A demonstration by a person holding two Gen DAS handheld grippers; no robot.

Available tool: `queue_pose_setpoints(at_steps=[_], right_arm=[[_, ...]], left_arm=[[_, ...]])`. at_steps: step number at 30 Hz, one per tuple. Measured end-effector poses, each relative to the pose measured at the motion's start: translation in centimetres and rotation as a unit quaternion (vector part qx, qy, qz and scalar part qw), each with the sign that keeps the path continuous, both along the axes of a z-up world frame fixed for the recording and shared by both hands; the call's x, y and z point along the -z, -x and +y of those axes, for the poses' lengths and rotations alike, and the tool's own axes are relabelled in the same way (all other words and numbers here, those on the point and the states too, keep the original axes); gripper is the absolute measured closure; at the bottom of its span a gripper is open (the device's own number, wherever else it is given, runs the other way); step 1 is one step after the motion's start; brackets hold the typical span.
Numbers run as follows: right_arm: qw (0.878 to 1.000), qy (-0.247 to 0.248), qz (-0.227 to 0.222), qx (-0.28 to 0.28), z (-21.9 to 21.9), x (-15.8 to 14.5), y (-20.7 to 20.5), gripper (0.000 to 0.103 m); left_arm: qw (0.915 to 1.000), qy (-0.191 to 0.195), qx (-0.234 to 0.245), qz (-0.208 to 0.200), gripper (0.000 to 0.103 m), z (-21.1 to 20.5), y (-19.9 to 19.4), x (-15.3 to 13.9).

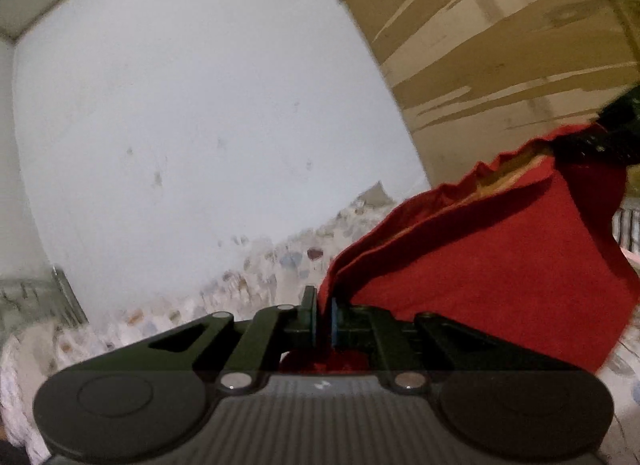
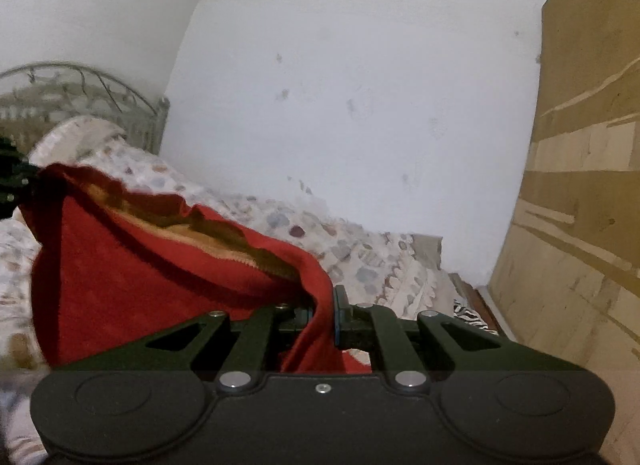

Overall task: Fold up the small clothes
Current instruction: 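Lift the hem with both grippers and fold it over toward the collar, then lower the hem onto the shirt and open both grippers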

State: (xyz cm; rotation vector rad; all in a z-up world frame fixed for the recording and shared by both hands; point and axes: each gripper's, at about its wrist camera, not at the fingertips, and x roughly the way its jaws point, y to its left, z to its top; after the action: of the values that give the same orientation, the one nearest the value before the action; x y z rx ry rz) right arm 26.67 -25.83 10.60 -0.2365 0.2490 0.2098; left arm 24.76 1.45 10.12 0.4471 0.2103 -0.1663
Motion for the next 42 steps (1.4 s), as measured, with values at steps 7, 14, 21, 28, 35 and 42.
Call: queue_pose_setpoints(at_steps=[7,14,21,28,35,42], right_arm=[[0.999,0.015,0.044,0.005,1.5,4.6,-9.8,0.094],[0.994,0.016,0.105,0.021,2.7,10.0,-17.1,0.094],[0.987,-0.016,0.156,0.036,2.3,13.5,-19.9,0.092],[0.983,-0.012,0.180,0.032,2.5,14.8,-20.1,0.090],[0.981,-0.014,0.191,0.031,2.3,14.7,-20.4,0.085],[0.977,-0.026,0.211,0.033,1.5,14.6,-21.0,0.073]], left_arm=[[0.9956,0.046,-0.046,0.068,0.097,0.9,-10.6,4.8],[0.9824,0.122,-0.048,0.133,0.097,3.2,-15.5,9.4],[0.9775,0.121,-0.050,0.165,0.097,3.8,-17.6,11.6],[0.9719,0.139,-0.051,0.183,0.096,4.2,-17.9,12.7],[0.9591,0.198,-0.049,0.196,0.093,5.4,-18.1,12.5],[0.9390,0.300,-0.021,0.167,0.022,8.1,-16.8,11.5]])
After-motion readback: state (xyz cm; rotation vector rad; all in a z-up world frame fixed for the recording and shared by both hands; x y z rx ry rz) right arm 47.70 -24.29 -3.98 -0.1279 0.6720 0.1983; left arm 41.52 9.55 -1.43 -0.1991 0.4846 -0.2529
